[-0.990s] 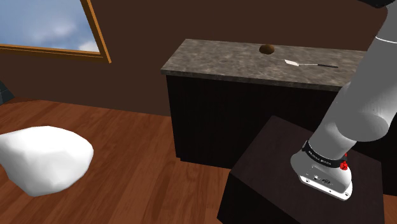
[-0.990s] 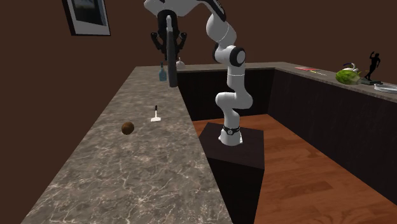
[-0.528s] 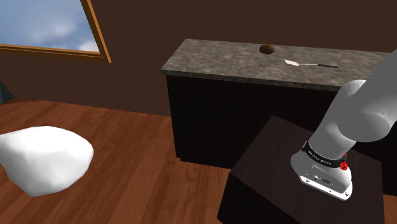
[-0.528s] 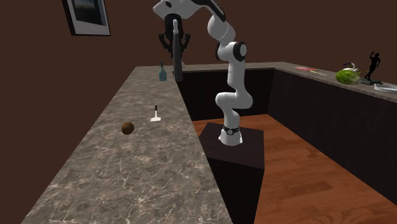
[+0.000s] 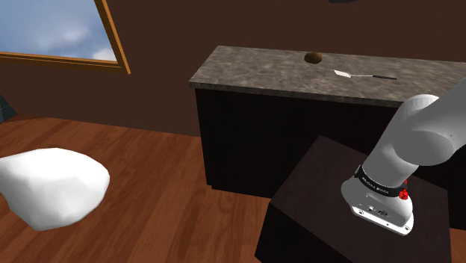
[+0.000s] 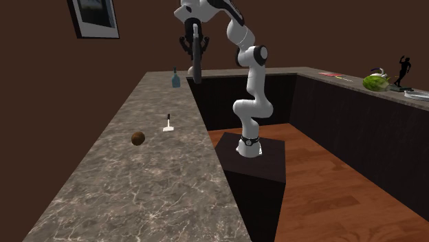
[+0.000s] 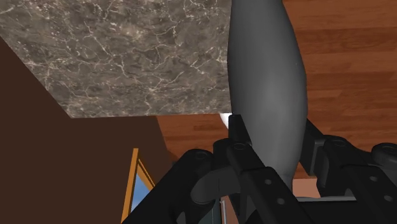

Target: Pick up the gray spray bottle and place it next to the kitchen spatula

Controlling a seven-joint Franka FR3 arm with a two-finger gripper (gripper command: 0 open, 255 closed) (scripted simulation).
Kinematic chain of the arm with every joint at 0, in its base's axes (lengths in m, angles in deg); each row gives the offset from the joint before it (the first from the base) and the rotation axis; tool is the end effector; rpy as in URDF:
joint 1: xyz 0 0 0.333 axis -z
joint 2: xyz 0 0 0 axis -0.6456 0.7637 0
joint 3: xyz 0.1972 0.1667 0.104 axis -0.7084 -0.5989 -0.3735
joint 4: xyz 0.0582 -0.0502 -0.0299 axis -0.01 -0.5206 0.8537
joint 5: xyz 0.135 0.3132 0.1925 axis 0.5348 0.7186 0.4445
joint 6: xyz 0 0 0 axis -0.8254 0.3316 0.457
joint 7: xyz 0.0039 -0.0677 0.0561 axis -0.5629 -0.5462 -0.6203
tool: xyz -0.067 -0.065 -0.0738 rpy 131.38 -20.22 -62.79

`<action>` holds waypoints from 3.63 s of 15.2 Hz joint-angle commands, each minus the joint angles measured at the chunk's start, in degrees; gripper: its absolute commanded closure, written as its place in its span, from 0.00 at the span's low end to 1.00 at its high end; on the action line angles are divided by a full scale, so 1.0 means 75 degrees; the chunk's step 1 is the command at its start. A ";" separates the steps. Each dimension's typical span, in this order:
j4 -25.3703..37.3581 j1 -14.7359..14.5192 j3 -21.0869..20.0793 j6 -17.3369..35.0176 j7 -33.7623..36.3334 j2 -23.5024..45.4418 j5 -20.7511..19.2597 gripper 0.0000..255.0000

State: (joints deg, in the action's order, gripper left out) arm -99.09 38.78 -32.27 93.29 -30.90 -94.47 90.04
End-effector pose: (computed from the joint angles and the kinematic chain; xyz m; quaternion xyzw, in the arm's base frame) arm 0.2980 -0.2702 0.7674 -0.9283 -0.2577 -0.2583 0.0720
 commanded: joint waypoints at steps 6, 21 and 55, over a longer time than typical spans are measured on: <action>-0.0290 0.0448 0.0166 -0.0836 -0.0441 -0.1090 -0.0530 1.00; -0.1544 0.1152 0.0311 -0.1014 -0.1119 -0.2444 -0.1219 1.00; -0.6146 0.2317 0.0688 0.1639 -0.1984 -0.4197 -0.2169 1.00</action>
State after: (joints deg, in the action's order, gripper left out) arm -144.36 55.89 -27.34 105.09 -45.53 -125.63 74.04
